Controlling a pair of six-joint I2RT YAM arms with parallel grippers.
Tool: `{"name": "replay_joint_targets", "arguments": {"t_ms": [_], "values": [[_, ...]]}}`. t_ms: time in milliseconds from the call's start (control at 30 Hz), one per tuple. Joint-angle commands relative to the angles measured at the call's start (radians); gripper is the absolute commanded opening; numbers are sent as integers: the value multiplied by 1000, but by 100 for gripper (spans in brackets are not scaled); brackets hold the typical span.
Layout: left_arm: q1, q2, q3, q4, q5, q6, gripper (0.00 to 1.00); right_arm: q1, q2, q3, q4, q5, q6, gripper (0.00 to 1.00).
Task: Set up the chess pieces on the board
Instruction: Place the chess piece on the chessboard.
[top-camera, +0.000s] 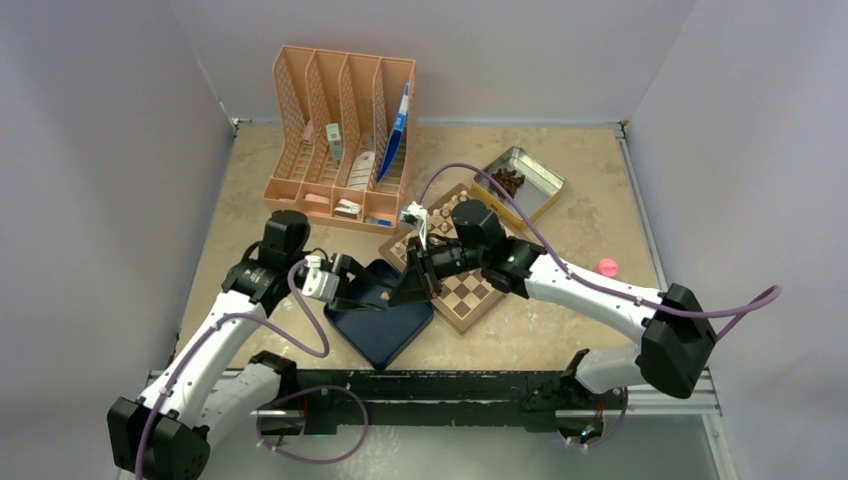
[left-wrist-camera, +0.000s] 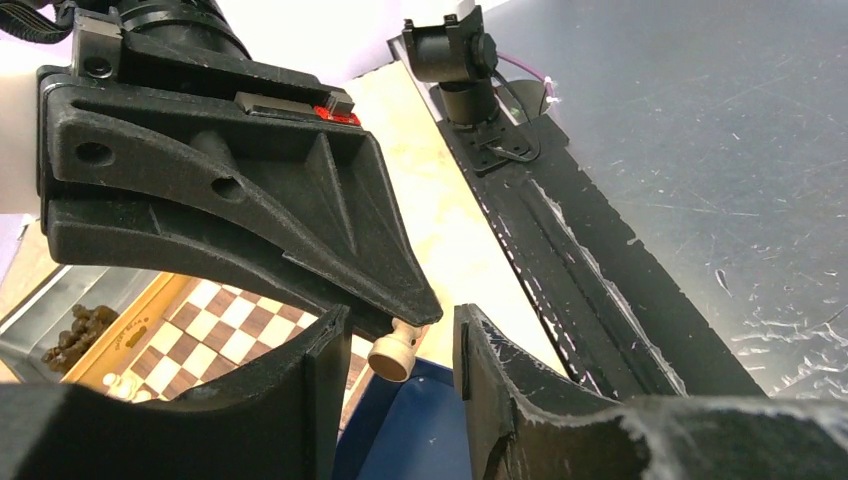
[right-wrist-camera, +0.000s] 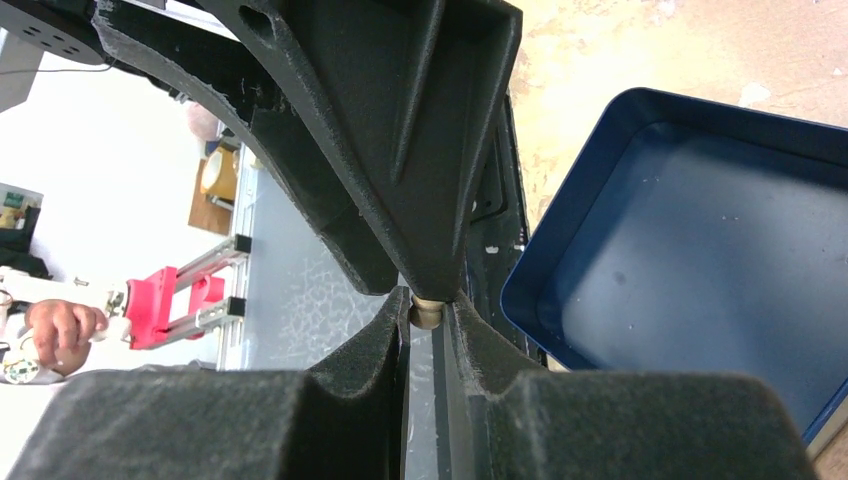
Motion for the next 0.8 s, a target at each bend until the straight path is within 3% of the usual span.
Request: {"name": "replay_joint_targets", "arguments": {"t_ms": [0,167,267,467,667,767], "values": [[-5,27,39,-62,99,122,41,-1,3,28,20,-15,-7,17],[-5,52,60,-123,61,162,40,0,-8,25,18,-16,-8,17],[-5,57,65,-121,61,156,32,-1,-11,23,20,-18,-9,17],[-5,60,67,-107,21,119,28,-1,-16,20,19,-21,-12,17],[-5,59,71,-106,8,114,34,-1,-19,18,20,-24,-11,18],[-5,62,73,-104,9,109,32,-1,-19,18,21,-25,-13,18]]}}
